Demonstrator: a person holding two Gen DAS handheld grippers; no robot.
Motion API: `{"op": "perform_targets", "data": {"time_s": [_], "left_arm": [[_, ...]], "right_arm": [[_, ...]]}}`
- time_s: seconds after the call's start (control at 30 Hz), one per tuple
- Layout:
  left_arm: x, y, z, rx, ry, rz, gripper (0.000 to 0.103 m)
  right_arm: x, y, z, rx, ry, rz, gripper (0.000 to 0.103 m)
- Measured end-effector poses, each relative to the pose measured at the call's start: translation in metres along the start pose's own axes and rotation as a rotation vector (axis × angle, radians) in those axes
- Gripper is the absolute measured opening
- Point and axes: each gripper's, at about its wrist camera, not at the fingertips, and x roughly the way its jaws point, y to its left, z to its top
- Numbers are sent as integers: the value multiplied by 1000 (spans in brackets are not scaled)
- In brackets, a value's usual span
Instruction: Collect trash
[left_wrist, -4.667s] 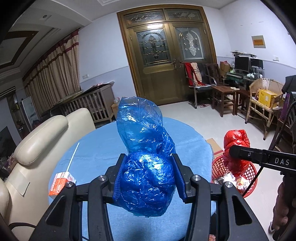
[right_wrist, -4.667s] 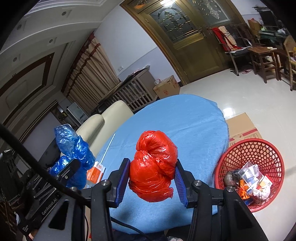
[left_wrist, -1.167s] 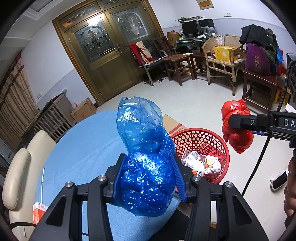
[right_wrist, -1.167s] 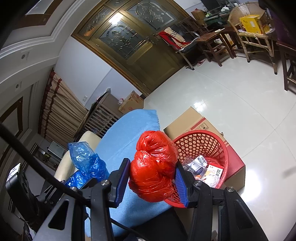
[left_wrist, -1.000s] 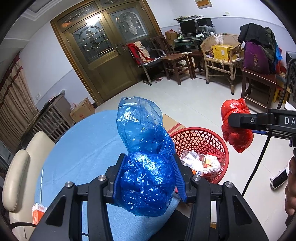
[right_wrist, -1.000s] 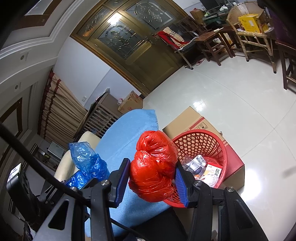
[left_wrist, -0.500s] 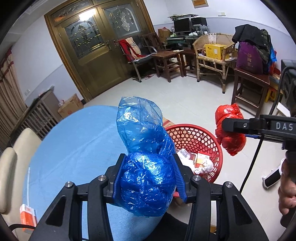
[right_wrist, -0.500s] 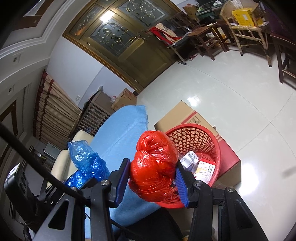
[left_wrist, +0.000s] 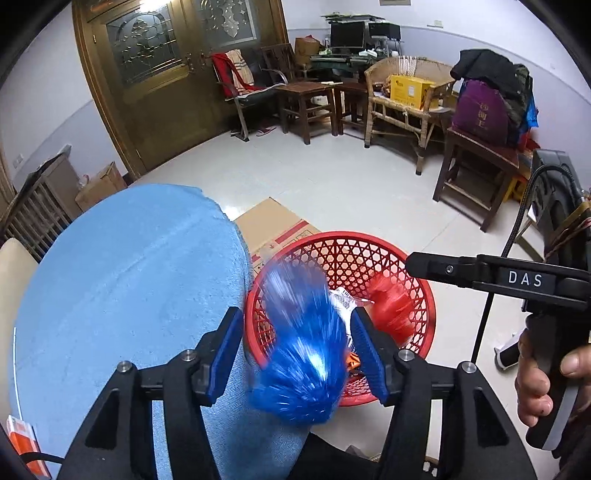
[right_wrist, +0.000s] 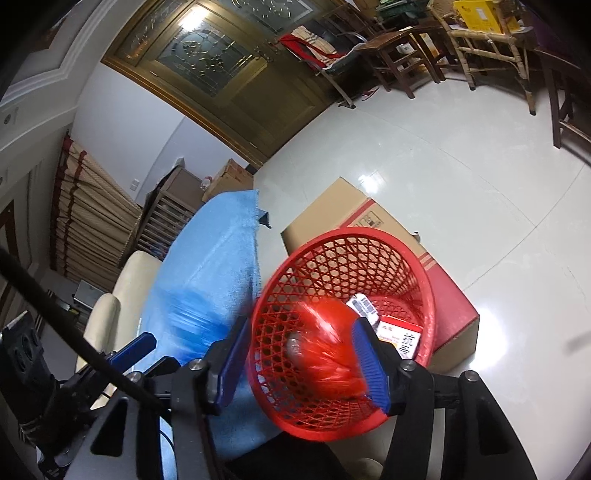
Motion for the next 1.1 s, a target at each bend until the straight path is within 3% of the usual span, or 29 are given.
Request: {"op": "perform_targets", "data": {"time_s": [0.13, 0.23, 0.3, 0.37, 0.4, 0.63, 0.8, 1.1], "left_arm": [[-14, 7, 0, -15, -29, 6, 62], [-36, 17, 0, -27, -72, 50, 62], [-53, 25, -2, -33, -105, 103, 63], [-72, 36, -7, -52, -137, 158, 78], [-82, 43, -9, -63, -160, 186, 80], [-145, 84, -32, -133, -221, 386, 85], [-192, 121, -56, -232, -249, 520, 88], [-248, 167, -101, -396, -276, 708, 90]], "right_arm": [[-3, 7, 1, -17, -12, -3, 62], [-10, 22, 1, -52, -23, 6, 62], [-16, 34, 1, -81, -33, 12, 62], [-21, 49, 1, -116, -40, 16, 62], [-23, 58, 1, -132, -42, 21, 62], [-35, 133, -13, -270, -54, 78, 62], [-38, 200, -41, -397, -47, 102, 63], [-44, 285, -99, -594, -40, 89, 65]]}}
